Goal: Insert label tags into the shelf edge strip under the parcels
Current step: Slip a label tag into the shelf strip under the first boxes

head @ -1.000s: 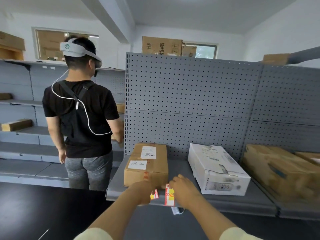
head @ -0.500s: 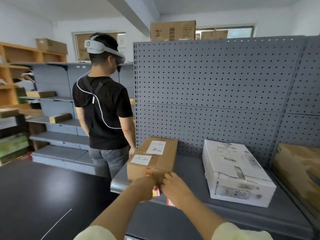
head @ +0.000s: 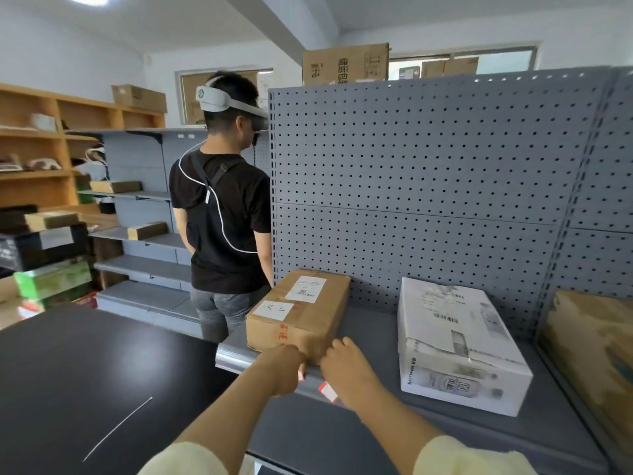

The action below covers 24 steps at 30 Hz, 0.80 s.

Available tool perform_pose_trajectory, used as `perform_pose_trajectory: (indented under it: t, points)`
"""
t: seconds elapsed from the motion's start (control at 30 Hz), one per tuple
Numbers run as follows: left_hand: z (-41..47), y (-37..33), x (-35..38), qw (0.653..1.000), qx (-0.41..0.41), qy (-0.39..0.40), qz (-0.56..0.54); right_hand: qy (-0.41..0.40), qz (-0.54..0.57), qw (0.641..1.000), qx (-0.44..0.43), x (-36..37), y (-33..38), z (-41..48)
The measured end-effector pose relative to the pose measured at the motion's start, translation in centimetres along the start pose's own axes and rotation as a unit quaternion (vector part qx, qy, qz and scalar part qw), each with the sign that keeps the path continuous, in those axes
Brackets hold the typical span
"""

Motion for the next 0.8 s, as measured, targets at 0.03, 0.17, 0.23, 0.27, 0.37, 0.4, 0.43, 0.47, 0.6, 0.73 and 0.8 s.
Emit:
perform_pose_trajectory:
  t: [0.03,0.17,0.23,0.27,0.37,0.4,0.43,0.47,0.6,0.73,0.8]
  points:
    - [0.2,-0.4,0.0,1.000,0.004,-0.001,-0.006,0.010,0.013,1.000,0.014,0.3,-0.5,-0.2]
    - [0.7,-3.1,-0.6,1.000,0.020,-0.008,-0.016,0.028,0.097,0.989,0.104,0.6,-4.0,-2.7]
    - [0.9,-5.1,-0.8,0.999,0.045,-0.010,-0.003,0.015,0.148,0.977,0.155,0.6,-6.1,-4.5]
    - [0.9,-6.3,-0.9,0.998,0.066,-0.009,0.006,0.009,0.167,0.970,0.177,0.7,-7.1,-5.5]
    - [1.0,-9.3,-0.7,0.993,0.111,0.007,0.024,-0.002,0.193,0.954,0.229,0.9,-9.0,-8.4]
    - [1.0,-10.2,-0.5,0.992,0.120,0.010,0.025,-0.006,0.196,0.951,0.238,1.1,-9.6,-9.2]
    - [0.9,-11.1,-0.4,0.991,0.128,0.014,0.025,-0.005,0.198,0.950,0.243,1.3,-10.0,-9.8]
    - [0.7,-12.1,-0.3,0.990,0.141,0.018,0.026,0.001,0.198,0.948,0.251,1.6,-10.5,-10.7]
    - [0.6,-16.8,1.3,0.981,0.185,0.046,0.034,0.027,0.206,0.929,0.308,3.2,-12.7,-15.2]
    - [0.6,-20.4,2.8,0.975,0.205,0.074,0.045,0.024,0.232,0.911,0.340,5.0,-14.9,-18.6]
    - [0.7,-21.4,2.9,0.974,0.207,0.080,0.046,0.023,0.257,0.901,0.350,6.0,-15.7,-19.4]
Point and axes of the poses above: each hand's wrist, its own z-axis towards the middle knuckle, its own x-axis out of the palm, y = z × x, the point moved 8 cm from there along z, towards the middle knuckle, and after that the axes turned 1 degree about -z, right-handed, at the moved point
